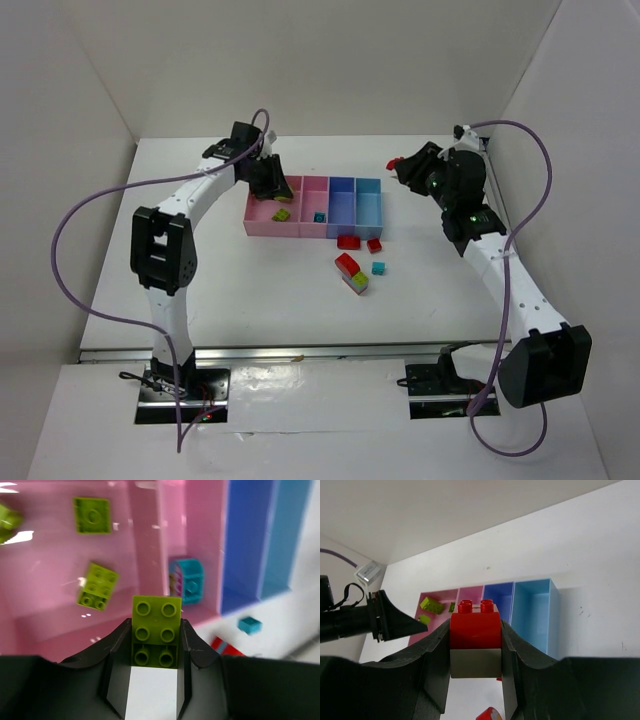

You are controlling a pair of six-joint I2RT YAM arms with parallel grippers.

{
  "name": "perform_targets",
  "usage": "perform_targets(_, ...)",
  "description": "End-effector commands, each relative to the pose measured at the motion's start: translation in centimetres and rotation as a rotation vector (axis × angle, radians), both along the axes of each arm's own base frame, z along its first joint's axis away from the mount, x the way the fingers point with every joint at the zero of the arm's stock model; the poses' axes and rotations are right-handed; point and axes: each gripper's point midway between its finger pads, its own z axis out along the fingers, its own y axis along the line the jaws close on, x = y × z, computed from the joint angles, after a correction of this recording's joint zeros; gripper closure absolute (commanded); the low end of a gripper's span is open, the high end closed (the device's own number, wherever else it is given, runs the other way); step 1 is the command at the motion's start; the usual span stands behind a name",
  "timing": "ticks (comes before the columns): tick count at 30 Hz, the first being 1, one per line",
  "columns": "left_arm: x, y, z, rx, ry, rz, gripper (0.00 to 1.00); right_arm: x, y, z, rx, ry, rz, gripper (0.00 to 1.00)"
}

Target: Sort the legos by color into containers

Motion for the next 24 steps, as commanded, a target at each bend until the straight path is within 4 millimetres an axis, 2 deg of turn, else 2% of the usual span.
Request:
perform_targets(1,1.2,2.4,-0.8,0.156,-0.002,0.099,1.0,-0.8,-0.1,0.8,-0.002,-0.017,0.004,1.0)
perform_targets(5,1.3,2.7,-1.7,0.18,0.014,0.109,1.0,-0.8,-0.3,0.5,-0.01,-0.009,0.008,1.0)
perform_targets(6,1.4,2.9,-2.2,0.194,0.021,0.116,0.96,-0.8,-0.3,0.5,-0.01,-0.009,0.008,1.0)
perform_targets(7,1.4,2.9,-2.2,0.194,0.021,0.116,0.68,-0.6,-0.2,0.1,-0.012,0.002,0.008,1.0)
perform_targets(8,1.3,2.5,-2.2,0.194,0.02,0.107,0.52,-0.6,-0.1,0.6,-0.009,-0.008,0.017,1.0)
perform_targets(10,1.0,2.0,-1.7,0.195,0.0,0.071,0.29,-0.6,0.5,0.2,-0.004,0.003,0.049,1.0)
perform_targets(11,0.8,2.1,-1.2,0.198,-0.008,0.064,0.24,-0.2,0.9,0.1,-0.001,0.007,0.068,1.0)
perform_targets(12,0.8,1.7,-0.2,0.179,-0.029,0.038,0.14,-0.2,1.6,0.4,0.007,0.003,0.107,1.0)
perform_targets(13,0.6,1.5,0.3,0.167,-0.04,0.017,0.14,-0.1,2.0,0.4,-0.001,0.003,0.137,1.0)
perform_targets(14,0.6,1.1,1.9,0.144,-0.079,-0.012,0.13,0.1,2.5,-0.5,-0.015,0.026,0.169,1.0)
perform_targets(15,0.5,1.1,2.7,0.14,-0.094,-0.011,0.13,0.1,3.0,-0.8,-0.02,0.039,0.203,1.0)
perform_targets(16,0.1,0.7,3.5,0.119,-0.116,-0.056,0.13,-0.2,4.1,-0.2,-0.015,0.026,0.277,1.0)
perform_targets(18,-0.4,0.5,5.6,0.083,-0.159,-0.094,0.13,-0.4,5.2,-1.2,-0.018,0.05,0.359,1.0)
perform_targets(19,-0.7,0.1,5.8,0.067,-0.165,-0.128,0.13,-1.0,5.9,-0.6,-0.006,0.039,0.409,1.0)
perform_targets(21,-0.6,0.2,6.1,0.071,-0.172,-0.135,0.13,-1.0,6.3,-0.8,-0.001,0.04,0.432,1.0)
perform_targets(24,0.1,0.8,4.3,0.115,-0.141,-0.097,0.13,-1.1,6.4,-1.3,0.001,0.046,0.441,1.0)
